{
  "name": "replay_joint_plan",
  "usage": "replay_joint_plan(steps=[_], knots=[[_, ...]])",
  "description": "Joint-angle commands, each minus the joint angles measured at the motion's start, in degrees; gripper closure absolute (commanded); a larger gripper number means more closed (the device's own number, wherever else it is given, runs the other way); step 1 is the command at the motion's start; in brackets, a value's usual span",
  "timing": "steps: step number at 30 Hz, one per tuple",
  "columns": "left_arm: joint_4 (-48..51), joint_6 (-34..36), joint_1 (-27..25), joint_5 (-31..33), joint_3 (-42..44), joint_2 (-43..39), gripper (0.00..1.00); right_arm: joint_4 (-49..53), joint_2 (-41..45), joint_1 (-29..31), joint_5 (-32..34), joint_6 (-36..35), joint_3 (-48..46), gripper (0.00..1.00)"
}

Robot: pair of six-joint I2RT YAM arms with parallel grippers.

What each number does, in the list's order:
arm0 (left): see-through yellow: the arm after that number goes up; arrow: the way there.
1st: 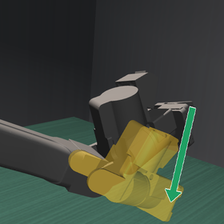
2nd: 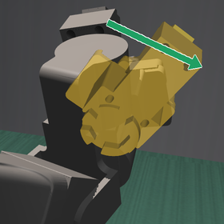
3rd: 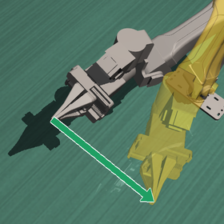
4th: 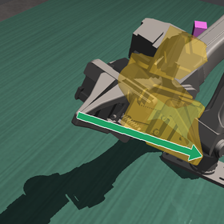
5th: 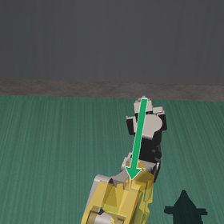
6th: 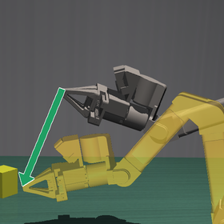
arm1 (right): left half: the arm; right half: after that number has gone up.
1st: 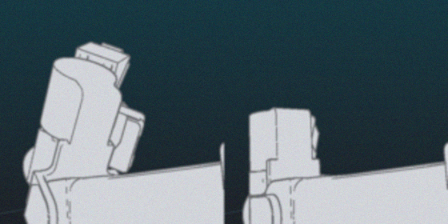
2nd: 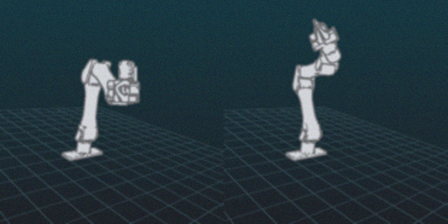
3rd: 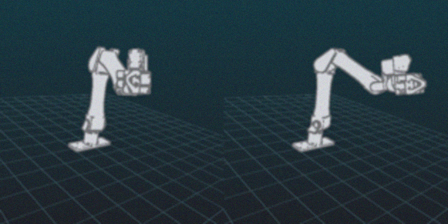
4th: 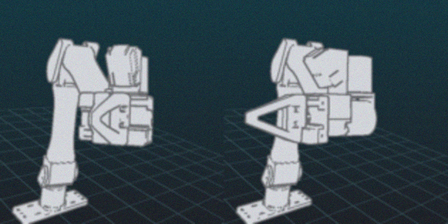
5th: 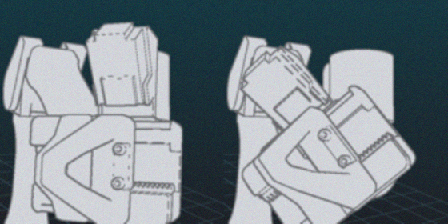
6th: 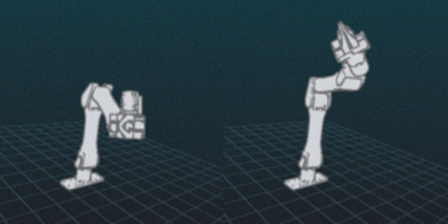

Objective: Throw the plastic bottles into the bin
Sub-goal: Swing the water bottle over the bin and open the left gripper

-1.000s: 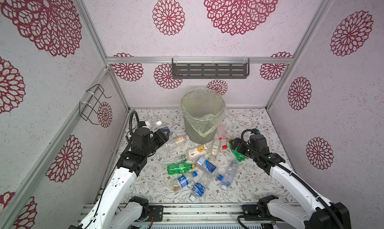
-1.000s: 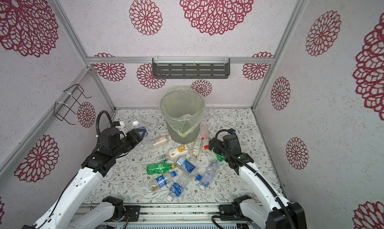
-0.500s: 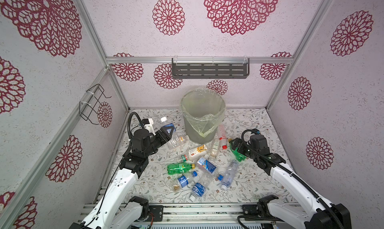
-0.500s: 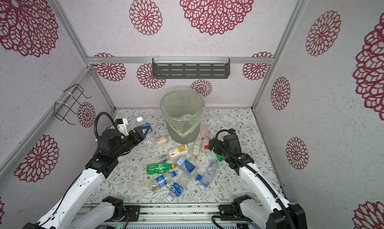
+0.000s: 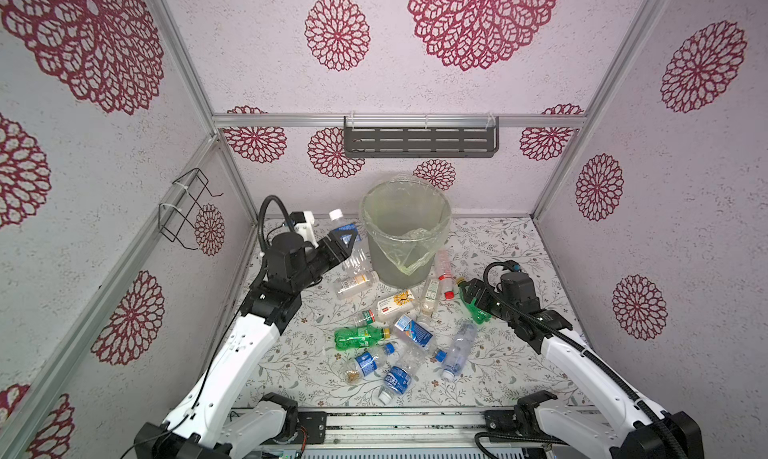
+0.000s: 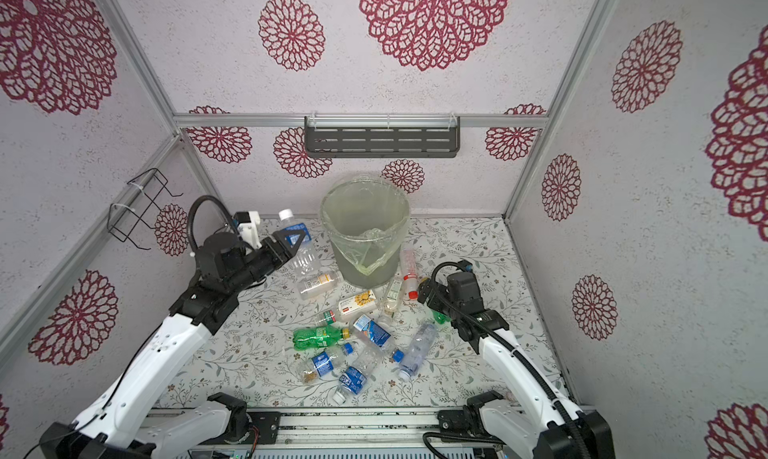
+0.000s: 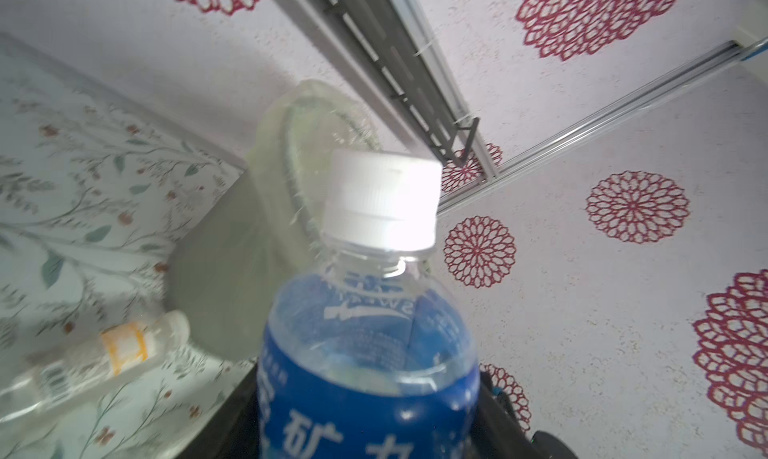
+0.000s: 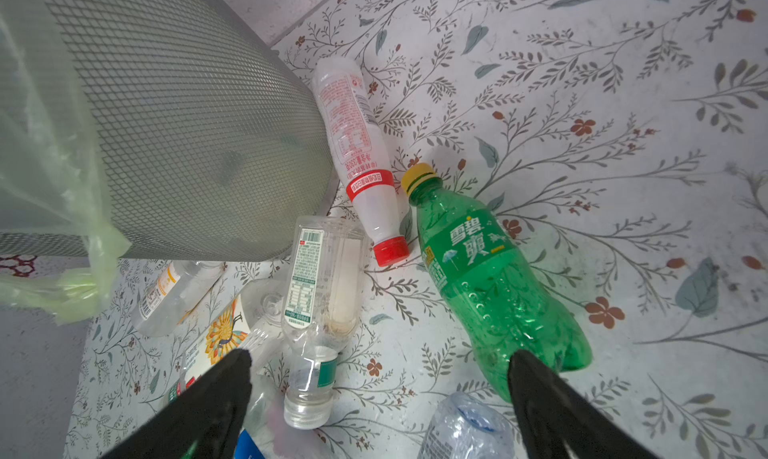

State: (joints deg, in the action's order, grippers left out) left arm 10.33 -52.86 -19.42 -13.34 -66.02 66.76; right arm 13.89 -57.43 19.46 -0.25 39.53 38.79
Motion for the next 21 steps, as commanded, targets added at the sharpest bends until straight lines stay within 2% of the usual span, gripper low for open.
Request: replay_joint_plan(steps=[1, 2, 4, 5, 7, 9, 12, 16, 21], knots=[[2.54, 3.06, -2.30, 0.04, -14.03, 9.76, 0.36, 0.47, 2.16, 0.22, 0.43, -0.50, 0.24, 0.01], [3.87, 3.47, -2.96, 0.07, -19.91, 14.60, 0.32, 0.70, 2.50, 0.22, 0.55, -0.34, 0.39, 0.01], [8.00, 3.83, -3.83, 0.70, -31.23, 23.75, 0.17, 1.40, 2.87, 0.13, 0.77, -0.27, 0.71, 0.01], [10.86, 3.46, -3.87, -0.06, -37.25, 28.90, 0.00, 1.90, 3.16, 0.09, 0.85, -0.33, 1.08, 0.01], [15.46, 3.55, -3.66, -1.27, -46.51, 35.31, 0.03, 3.54, 3.88, 0.11, 1.28, -0.41, 2.16, 0.01], [17.71, 4.02, -3.76, -0.33, -50.89, 36.52, 0.03, 6.16, 5.16, 0.14, 2.42, -1.24, 3.52, 0.01], [17.44, 5.91, -3.65, 2.27, -51.08, 32.51, 0.03, 9.67, 7.00, 0.14, 4.66, -3.17, 4.83, 0.01], [22.06, 9.26, -3.12, 3.75, -50.97, 26.68, 0.03, 13.11, 7.88, 0.05, 7.63, -5.63, 5.68, 0.01], [26.04, 11.40, -2.66, 3.72, -45.18, 20.01, 0.03, 16.18, 6.97, 0.08, 11.61, -6.49, 6.62, 0.01]])
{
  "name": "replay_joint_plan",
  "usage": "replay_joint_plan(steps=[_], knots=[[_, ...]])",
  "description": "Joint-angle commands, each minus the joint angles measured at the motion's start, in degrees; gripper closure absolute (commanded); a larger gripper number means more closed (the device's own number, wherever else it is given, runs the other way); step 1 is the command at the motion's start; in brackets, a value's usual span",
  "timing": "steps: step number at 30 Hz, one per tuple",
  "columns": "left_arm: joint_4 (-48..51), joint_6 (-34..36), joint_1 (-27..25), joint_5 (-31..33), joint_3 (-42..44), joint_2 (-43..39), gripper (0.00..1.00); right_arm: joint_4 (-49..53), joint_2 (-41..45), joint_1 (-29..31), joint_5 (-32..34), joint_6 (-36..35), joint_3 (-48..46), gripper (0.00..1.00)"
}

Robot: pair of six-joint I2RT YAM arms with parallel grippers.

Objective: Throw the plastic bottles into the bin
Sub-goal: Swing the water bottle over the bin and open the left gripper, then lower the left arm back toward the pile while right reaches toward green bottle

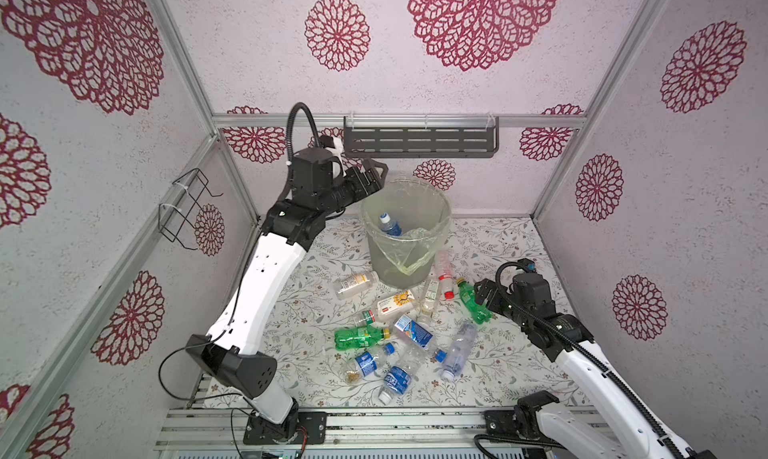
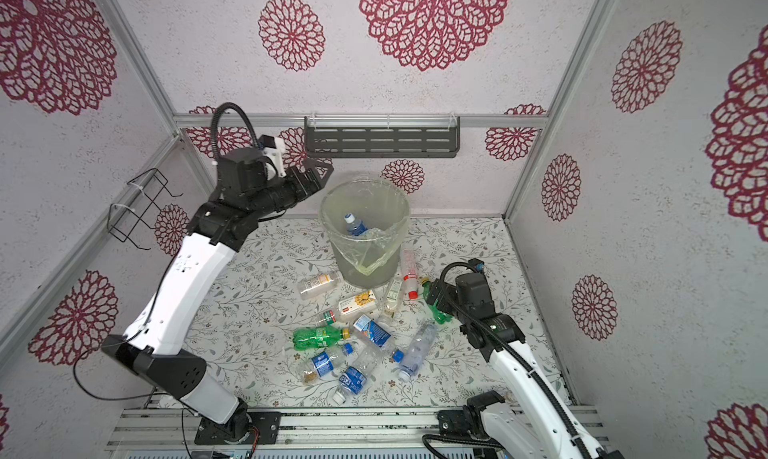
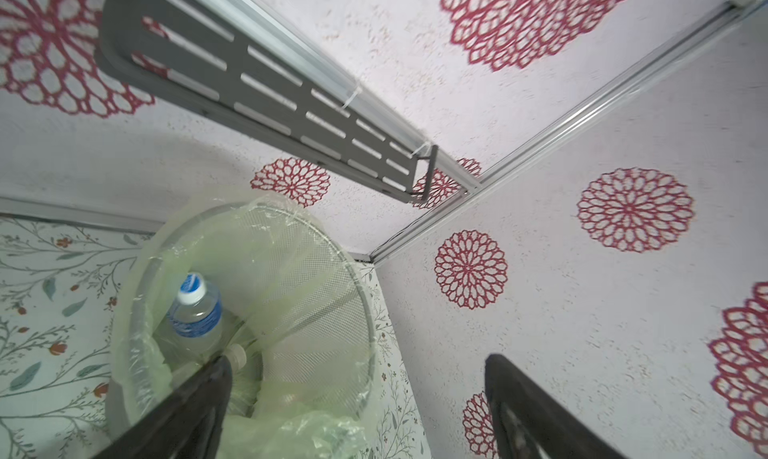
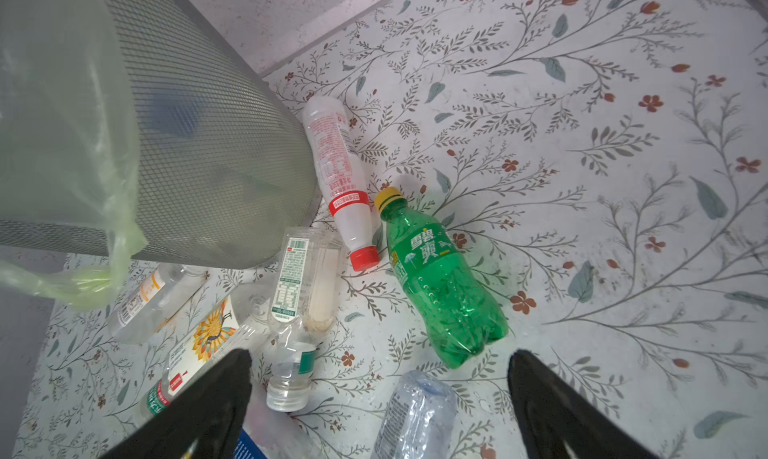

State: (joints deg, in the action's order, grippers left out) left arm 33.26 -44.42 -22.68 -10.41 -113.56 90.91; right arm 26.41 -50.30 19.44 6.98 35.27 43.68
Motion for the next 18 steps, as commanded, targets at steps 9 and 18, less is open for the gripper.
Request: replay_joint_plan(steps=[9, 18], knots=[[3.40, 3.33, 2.66, 2.00, 19.42, -16.26, 0.03, 6.14, -0.45, 0.09, 6.47, -4.10, 3.56, 0.01], [2.34, 3.07, 3.69, 1.65, 31.74, -22.78, 0.03, 7.26, -3.48, 0.06, 3.10, -5.23, 4.56, 0.01]])
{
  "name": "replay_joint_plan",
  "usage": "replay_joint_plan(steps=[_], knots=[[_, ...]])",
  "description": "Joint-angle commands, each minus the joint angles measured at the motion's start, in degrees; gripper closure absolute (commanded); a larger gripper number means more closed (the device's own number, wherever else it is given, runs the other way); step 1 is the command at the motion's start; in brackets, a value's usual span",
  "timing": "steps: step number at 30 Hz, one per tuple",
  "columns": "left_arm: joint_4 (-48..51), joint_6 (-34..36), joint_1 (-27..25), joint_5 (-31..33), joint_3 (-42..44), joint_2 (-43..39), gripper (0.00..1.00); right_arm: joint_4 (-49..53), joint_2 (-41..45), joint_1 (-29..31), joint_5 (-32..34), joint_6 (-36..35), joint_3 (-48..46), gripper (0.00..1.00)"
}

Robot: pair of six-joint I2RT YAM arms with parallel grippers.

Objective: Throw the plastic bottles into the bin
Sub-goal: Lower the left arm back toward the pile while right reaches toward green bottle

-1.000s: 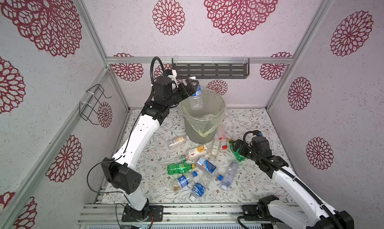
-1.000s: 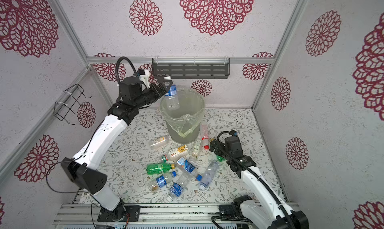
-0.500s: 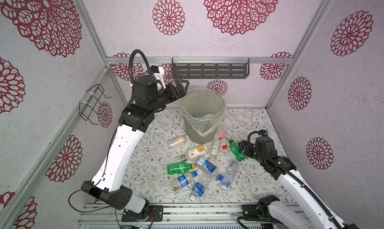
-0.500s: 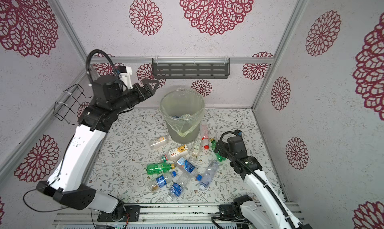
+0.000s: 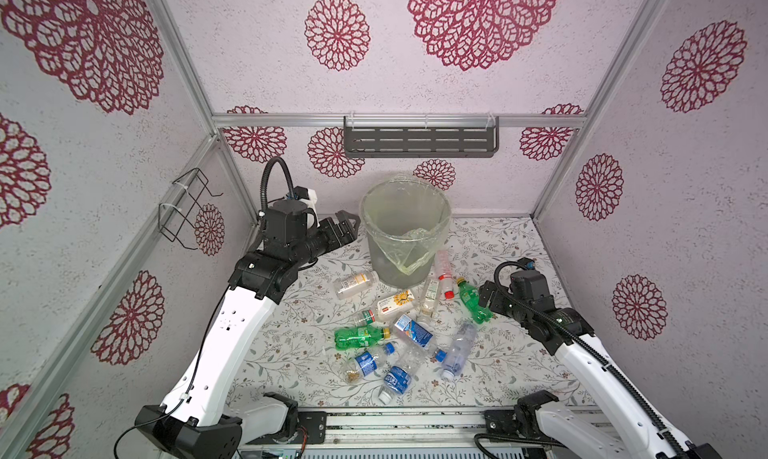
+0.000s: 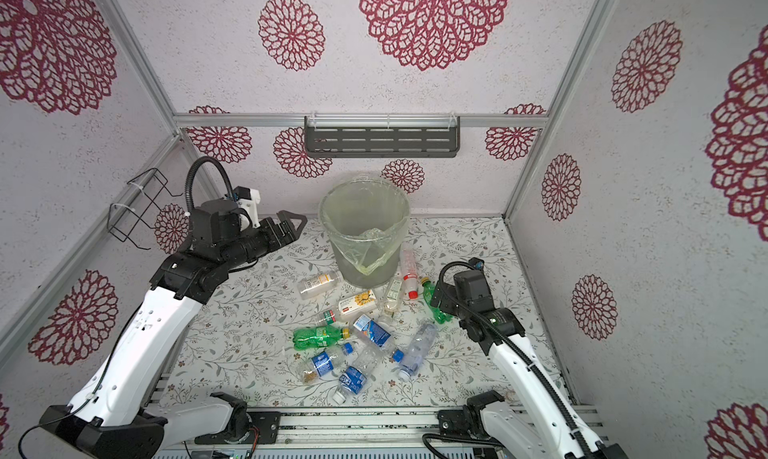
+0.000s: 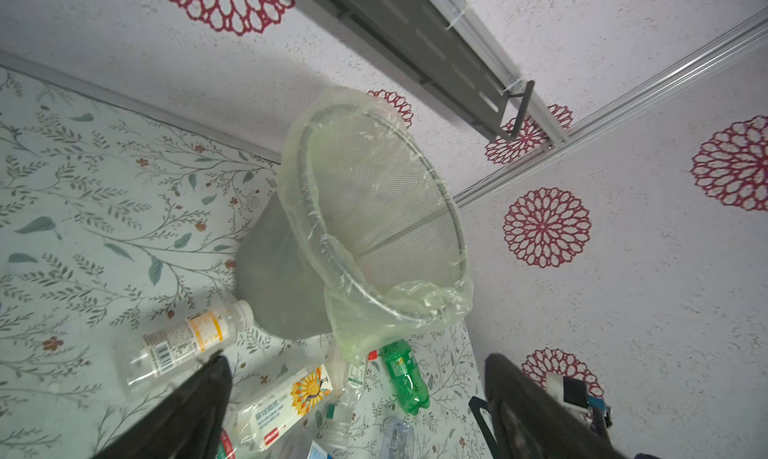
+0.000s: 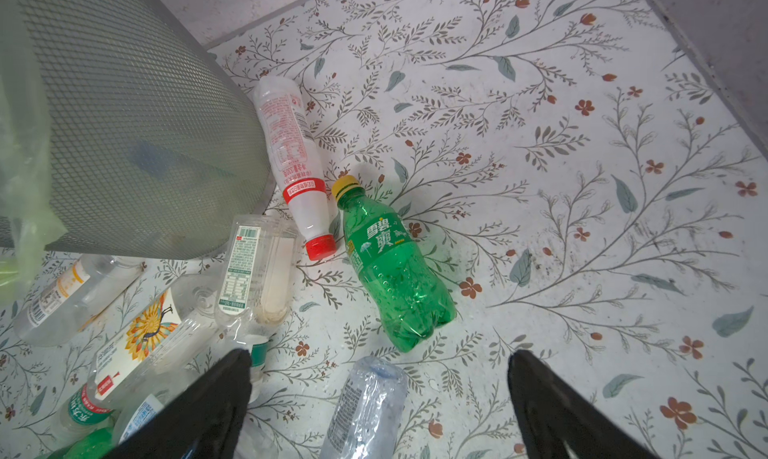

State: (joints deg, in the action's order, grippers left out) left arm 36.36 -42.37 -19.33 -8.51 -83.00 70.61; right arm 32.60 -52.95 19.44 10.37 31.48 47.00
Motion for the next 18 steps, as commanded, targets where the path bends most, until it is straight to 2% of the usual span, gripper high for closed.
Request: replay_joint_plan(steps=[1, 10, 18], knots=[[-0.76, 1.22, 0.43, -0.28, 2.18, -2.87, 0.03, 0.86, -1.27, 0.13, -0.48, -1.65, 1.17, 0.01], [-6.12, 1.92, 0.93, 0.42, 14.29, -6.77, 0.03, 0.80, -5.52, 0.07, 0.26, -5.42, 1.57, 0.01], [-6.20, 0.89, 1.40, 1.98, 19.89, -9.17, 0.03, -0.41, -7.30, 0.07, 1.14, -8.11, 1.42, 0.01]])
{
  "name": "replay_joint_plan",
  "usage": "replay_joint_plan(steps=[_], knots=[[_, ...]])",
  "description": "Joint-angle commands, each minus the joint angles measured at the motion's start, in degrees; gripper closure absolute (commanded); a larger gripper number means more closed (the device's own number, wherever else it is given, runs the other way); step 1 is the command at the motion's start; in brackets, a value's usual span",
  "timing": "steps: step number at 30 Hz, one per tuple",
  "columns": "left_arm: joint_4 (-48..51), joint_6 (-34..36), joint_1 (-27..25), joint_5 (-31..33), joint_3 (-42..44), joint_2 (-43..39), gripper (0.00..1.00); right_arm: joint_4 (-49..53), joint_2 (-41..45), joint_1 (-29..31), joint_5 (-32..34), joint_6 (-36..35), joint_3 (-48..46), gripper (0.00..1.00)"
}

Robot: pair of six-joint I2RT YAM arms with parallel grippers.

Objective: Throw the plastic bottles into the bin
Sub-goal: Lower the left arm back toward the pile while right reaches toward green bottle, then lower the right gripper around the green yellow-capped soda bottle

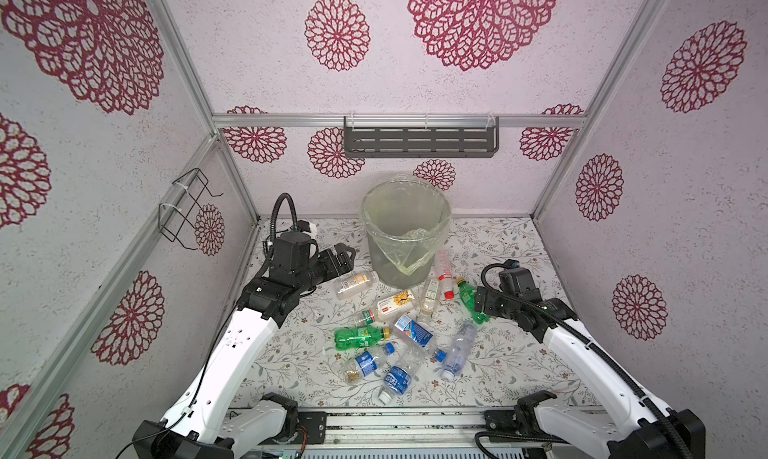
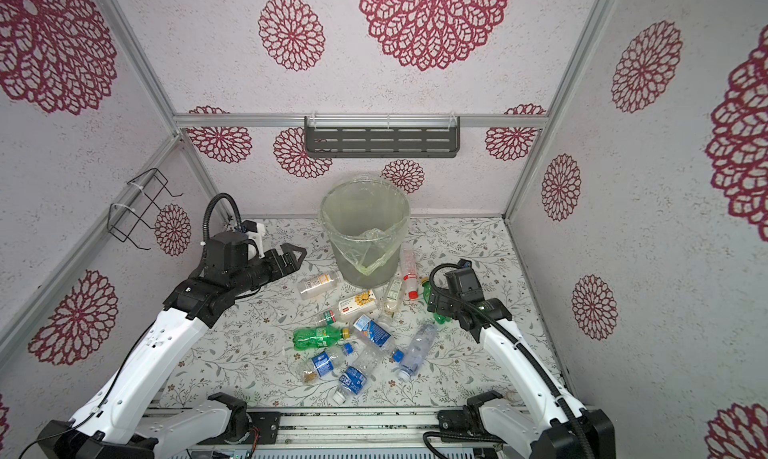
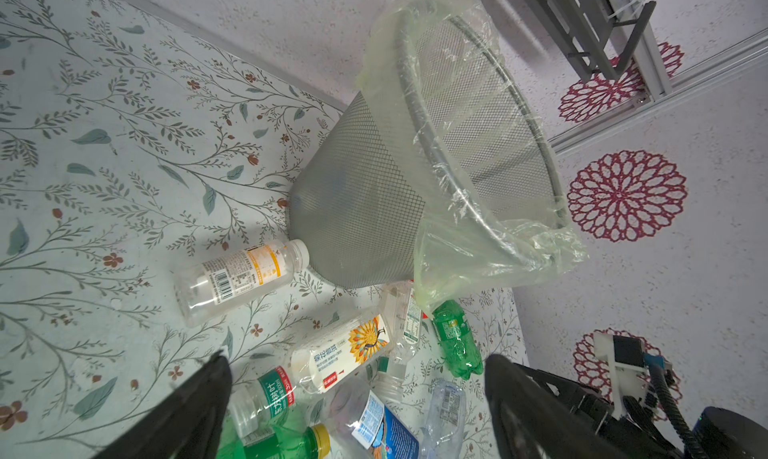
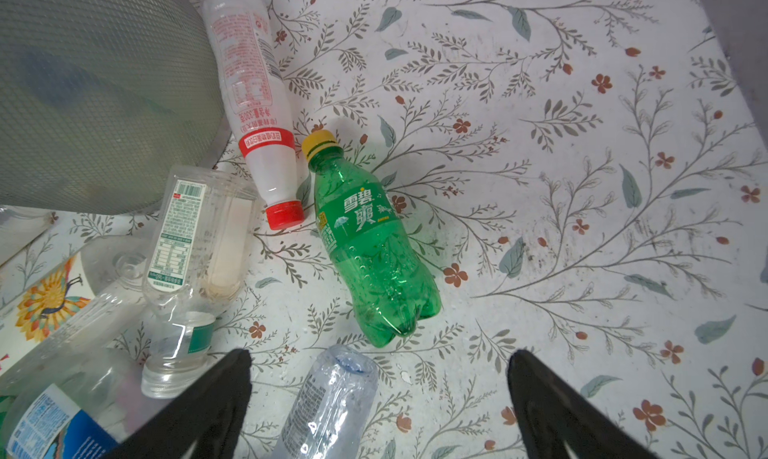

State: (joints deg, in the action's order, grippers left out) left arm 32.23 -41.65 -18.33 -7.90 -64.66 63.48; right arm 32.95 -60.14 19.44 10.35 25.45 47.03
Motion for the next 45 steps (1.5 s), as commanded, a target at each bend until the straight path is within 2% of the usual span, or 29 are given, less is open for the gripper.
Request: replay_joint_plan(steps=[1, 9, 29, 45], knots=[[-2.48, -0.16, 0.49, 1.69, 2.67, -2.50, 0.03, -0.99, -0.08, 0.06, 1.17, -2.11, 1.08, 0.01], [-3.14, -1.58, 0.99, 3.14, 8.79, -5.71, 0.03, -3.16, -2.31, 0.07, 0.22, -3.89, -0.64, 0.01], [0.43, -4.01, 1.71, 5.88, 14.59, -10.87, 0.03, -7.31, -13.04, -0.84, -0.98, -7.54, 0.90, 0.01], [1.65, -5.00, 2.68, 7.23, 17.33, -12.49, 0.03, -10.66, -23.37, -4.52, -3.87, -10.27, 3.62, 0.16]])
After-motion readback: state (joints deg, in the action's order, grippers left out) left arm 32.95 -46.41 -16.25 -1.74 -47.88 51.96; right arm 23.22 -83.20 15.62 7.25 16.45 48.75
